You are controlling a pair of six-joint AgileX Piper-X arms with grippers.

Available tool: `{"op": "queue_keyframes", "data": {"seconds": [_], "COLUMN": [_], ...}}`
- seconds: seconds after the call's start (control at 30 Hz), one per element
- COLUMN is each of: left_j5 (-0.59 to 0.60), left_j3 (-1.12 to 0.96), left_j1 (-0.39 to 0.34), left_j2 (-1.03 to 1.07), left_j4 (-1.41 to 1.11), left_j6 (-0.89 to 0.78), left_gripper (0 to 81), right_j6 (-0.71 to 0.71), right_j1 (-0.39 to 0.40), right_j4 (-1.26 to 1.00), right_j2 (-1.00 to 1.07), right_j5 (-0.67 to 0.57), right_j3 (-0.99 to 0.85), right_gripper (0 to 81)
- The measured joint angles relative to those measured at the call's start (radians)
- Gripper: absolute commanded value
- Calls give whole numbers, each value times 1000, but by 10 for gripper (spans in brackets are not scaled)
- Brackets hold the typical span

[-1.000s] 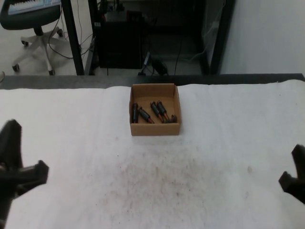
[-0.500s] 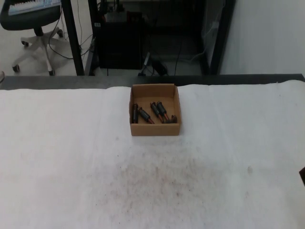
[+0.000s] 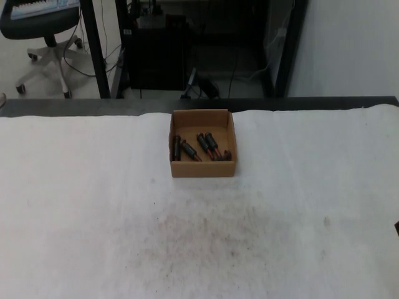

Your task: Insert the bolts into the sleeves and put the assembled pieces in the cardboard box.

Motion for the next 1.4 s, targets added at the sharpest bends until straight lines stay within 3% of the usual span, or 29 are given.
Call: {"op": "queue_keyframes", "data": {"seconds": [0.2, 0.33, 0.47, 0.67, 1.07, 1.4], "left_j5": [3, 26, 145, 232, 357, 365], "left_j3": [0, 0, 2, 5, 5, 5], "left_j1": [0, 0, 0, 0, 0, 0], "left_j2": [-2, 0, 0, 0, 0, 0], "left_j4": [84, 399, 784, 1039, 1103, 1103], "left_j6": [69, 50, -35, -47, -41, -41], "left_gripper": [3, 3, 3, 3, 3, 3], "right_j6": [0, 0, 0, 0, 0, 0], "right_j1": [0, 0, 0, 0, 0, 0], "right_j4": [5, 5, 5, 5, 5, 5], "right_j2": [0, 0, 0, -3, -3, -3], "right_j5": [0, 0, 0, 0, 0, 0], "right_j3": [0, 0, 0, 0, 0, 0], "right_gripper": [8, 8, 8, 8, 8, 8]}}
